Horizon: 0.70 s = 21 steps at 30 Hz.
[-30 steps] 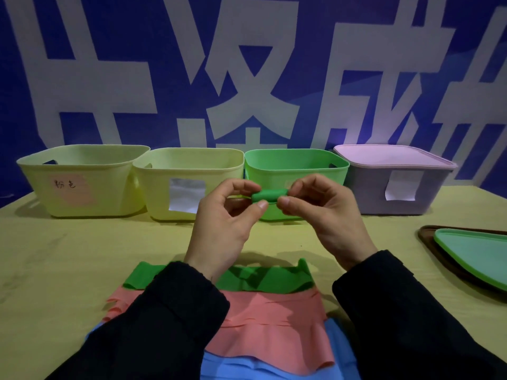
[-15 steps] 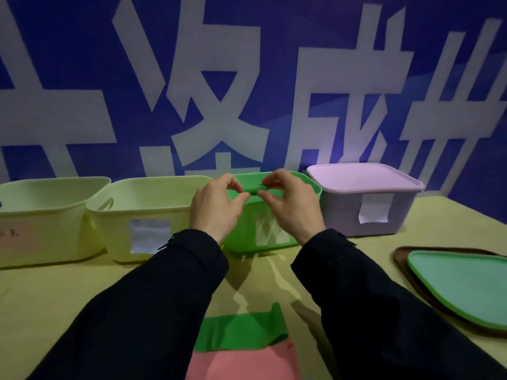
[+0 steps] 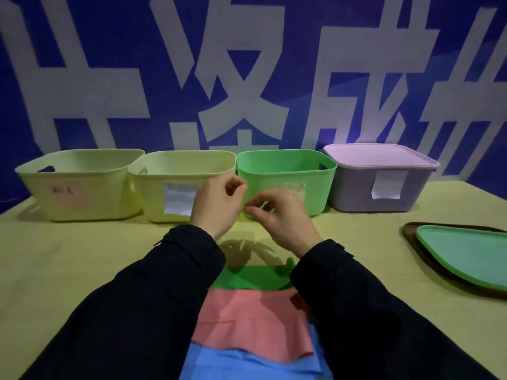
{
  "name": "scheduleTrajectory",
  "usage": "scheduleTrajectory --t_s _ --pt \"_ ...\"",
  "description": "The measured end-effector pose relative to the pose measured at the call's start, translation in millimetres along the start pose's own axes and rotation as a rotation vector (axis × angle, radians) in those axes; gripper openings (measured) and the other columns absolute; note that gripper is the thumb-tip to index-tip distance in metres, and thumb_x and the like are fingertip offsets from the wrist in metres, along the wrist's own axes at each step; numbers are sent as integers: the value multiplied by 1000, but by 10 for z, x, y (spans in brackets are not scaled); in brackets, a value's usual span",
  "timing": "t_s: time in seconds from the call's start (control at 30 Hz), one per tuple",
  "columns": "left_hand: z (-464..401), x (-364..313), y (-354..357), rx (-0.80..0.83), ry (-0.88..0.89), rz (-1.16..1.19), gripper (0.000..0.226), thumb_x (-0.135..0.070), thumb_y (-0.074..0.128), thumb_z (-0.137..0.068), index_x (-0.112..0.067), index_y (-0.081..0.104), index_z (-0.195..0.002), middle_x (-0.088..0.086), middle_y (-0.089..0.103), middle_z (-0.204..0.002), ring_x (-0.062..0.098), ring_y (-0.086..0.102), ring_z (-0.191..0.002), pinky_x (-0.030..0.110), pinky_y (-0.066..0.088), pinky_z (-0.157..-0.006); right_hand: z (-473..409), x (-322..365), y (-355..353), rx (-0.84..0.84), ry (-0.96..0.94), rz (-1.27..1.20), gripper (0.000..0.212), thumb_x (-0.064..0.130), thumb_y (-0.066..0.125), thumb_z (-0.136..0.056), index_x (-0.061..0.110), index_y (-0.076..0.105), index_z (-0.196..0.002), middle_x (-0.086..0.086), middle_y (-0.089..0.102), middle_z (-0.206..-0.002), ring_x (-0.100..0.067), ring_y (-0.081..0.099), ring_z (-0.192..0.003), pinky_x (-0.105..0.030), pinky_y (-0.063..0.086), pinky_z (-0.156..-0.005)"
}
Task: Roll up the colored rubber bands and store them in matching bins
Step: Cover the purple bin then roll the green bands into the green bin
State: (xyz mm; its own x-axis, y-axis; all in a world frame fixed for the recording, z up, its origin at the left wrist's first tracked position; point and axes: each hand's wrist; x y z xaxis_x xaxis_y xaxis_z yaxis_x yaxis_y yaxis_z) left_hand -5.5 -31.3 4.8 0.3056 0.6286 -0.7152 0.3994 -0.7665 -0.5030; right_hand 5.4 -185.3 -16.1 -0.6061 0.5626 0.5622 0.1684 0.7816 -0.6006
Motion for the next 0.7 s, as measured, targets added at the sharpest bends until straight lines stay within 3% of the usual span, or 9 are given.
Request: scheduleTrajectory --t_s 0.13,0.23,0.3,0.37,0.47,0.57,0.7 --pt "477 167 -132 92 -90 5 10 -21 66 -94 -22 72 -86 -8 72 -81 12 67 -81 32 54 -76 254 84 123 174 36 -38 7 30 74 -88 24 77 -88 15 70 -80 -3 62 -70 -30 53 -72" --pt "713 353 -323 86 -133 -141 9 -24 66 -93 -23 72 -86 -9 71 -82 14 66 -81 31 51 -73 312 105 201 319 27 -32 6 29 73 -88 25 77 -88 15 72 -81 -3 65 -74 -31 55 -76" --pt "758 470 -506 70 -167 -345 11 -31 65 -94 -23 72 -95 -5 72 -96 20 67 -92 34 53 -80 326 116 234 351 13 -22 6 28 72 -89 25 76 -88 14 72 -82 -5 67 -78 -31 55 -79" --pt "746 587 -712 65 -231 -656 30 -46 61 -94 -21 70 -110 2 68 -115 29 62 -107 40 53 -87 326 146 254 385 -19 5 6 27 70 -91 26 76 -90 15 71 -83 -6 66 -81 -30 54 -80" --pt "701 651 -966 186 -433 -930 49 -62 57 -92 -17 65 -112 6 65 -114 32 61 -104 40 51 -84 322 115 253 374 -40 41 9 28 68 -92 24 76 -93 15 70 -85 -7 64 -82 -28 51 -79" --pt "701 706 -1000 283 -517 -897 40 -57 63 -88 -18 66 -96 4 68 -101 29 63 -91 38 53 -80 324 81 234 346 -37 27 8 29 69 -92 25 76 -92 19 68 -81 -2 63 -79 -28 51 -77" --pt "739 720 -990 278 -511 -880 25 -40 67 -88 -17 66 -96 4 66 -101 29 61 -90 36 50 -76 320 97 230 357 -31 34 9 30 68 -92 26 76 -92 18 68 -82 -4 63 -81 -28 51 -77"
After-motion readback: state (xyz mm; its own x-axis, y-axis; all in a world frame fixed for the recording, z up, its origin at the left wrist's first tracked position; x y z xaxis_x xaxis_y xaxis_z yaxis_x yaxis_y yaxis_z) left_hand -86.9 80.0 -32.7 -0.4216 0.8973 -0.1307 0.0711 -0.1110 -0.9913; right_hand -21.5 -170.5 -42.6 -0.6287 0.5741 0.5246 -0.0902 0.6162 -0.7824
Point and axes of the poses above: each hand's wrist, its own z-axis away from the middle knuckle, its own y-axis out of the palm, x = y × z
